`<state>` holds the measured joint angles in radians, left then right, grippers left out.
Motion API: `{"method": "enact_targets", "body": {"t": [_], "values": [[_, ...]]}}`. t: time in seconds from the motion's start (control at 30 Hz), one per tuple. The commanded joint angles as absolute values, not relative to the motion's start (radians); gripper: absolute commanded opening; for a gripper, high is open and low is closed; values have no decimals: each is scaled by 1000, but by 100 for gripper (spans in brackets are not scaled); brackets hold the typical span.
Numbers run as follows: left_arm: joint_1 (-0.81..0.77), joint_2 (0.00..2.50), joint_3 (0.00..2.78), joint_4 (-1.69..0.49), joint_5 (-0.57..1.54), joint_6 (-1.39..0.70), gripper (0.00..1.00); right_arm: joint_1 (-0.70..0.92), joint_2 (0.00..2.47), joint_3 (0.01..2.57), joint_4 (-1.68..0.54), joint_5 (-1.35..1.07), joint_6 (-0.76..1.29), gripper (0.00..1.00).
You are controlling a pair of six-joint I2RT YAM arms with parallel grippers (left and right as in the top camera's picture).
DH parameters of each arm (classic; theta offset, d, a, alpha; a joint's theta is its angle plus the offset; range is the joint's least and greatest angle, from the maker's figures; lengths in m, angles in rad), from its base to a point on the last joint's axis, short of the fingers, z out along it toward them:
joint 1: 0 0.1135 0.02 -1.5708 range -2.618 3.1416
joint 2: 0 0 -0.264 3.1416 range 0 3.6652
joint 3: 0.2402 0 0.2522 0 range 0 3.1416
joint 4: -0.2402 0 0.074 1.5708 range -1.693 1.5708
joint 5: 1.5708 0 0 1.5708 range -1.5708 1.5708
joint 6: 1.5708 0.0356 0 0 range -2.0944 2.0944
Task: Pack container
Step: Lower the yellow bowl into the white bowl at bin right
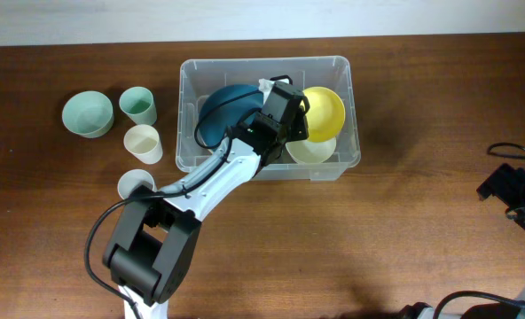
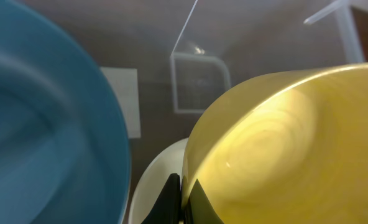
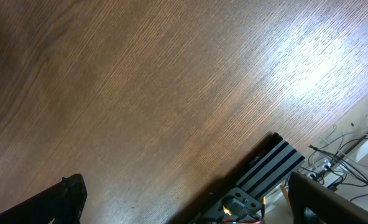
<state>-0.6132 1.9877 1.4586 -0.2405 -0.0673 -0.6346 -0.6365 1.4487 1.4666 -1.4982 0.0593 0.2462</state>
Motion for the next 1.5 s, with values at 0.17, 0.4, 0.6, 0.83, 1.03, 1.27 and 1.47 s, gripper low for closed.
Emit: {"method": "enact_targets", "body": {"t": [0.17, 0.4, 0.6, 0.83, 1.03, 1.27, 1.47], "values": [[-612, 1997, 1465, -310, -75, -608, 2, -643, 1451, 1463, -1499, 57, 244, 99], [-612, 1997, 1465, -351, -75, -607, 3, -643, 1451, 1463, -1499, 57, 243, 99], [-613, 1997, 1465, -357, -75, -607, 4, -643, 1451, 1463, -1499, 57, 243, 99], [-613, 1997, 1465, -358, -75, -607, 7, -643, 1451, 1463, -1499, 57, 243, 98], [-613, 1997, 1465, -357, -75, -604, 8, -643, 1451, 1463, -1499, 57, 244, 99], [-613, 1997, 1465, -361, -46, -604, 8, -643, 1451, 1463, -1499, 57, 243, 99], [-614, 1997, 1465, -361, -21, -604, 8, -643, 1451, 1463, -1499, 57, 243, 99]]}}
